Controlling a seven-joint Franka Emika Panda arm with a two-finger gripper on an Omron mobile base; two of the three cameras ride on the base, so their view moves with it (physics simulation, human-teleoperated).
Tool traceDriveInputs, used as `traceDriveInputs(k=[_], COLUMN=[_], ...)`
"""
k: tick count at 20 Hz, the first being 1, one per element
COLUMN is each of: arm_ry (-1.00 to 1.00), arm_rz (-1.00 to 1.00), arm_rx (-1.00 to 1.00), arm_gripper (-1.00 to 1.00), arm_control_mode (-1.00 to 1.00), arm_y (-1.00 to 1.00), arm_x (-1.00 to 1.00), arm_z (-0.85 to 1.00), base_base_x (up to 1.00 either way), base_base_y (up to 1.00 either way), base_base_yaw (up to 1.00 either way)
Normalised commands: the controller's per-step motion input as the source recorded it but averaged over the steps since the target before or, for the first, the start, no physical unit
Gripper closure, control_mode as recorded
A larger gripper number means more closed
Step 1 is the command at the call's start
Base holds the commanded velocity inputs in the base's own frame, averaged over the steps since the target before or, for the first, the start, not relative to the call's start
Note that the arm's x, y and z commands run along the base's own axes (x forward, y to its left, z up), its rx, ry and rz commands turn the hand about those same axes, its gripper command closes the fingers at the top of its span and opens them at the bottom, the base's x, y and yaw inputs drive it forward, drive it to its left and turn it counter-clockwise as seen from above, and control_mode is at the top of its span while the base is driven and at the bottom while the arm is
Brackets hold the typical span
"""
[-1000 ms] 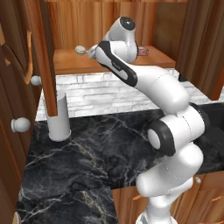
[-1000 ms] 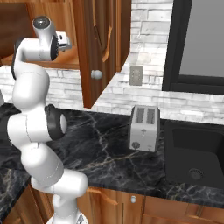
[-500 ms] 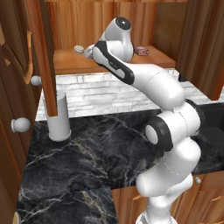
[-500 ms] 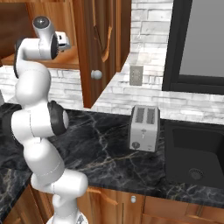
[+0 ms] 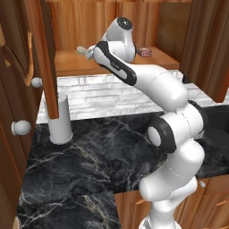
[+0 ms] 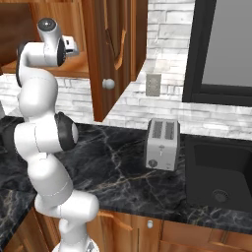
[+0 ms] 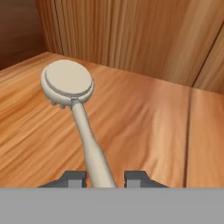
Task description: Locate and retrieve the dish brush and bar soap from the cabinet. Place them next to the sink.
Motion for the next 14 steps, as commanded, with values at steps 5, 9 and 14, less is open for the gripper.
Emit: traceDriveInputs(k=[5,9,14], arm_ry=[0.0,0.0,0.0], arm_rz=[0.0,0.0,-0.01], arm_rx=[0.01,0.0,0.0], arm_gripper=[1.0,1.0,1.0], arm_control_mode=[-1.0,-1.0,-1.0], arm_y=[0.0,0.0,-0.09], arm_x=[0.0,-0.12,-0.53], arm_z=[-0.04,0.01,0.05], base_base_x=[0.0,0.0,0.0], base_base_y=[0.0,0.0,0.0], base_base_yaw=[0.0,0.0,0.0])
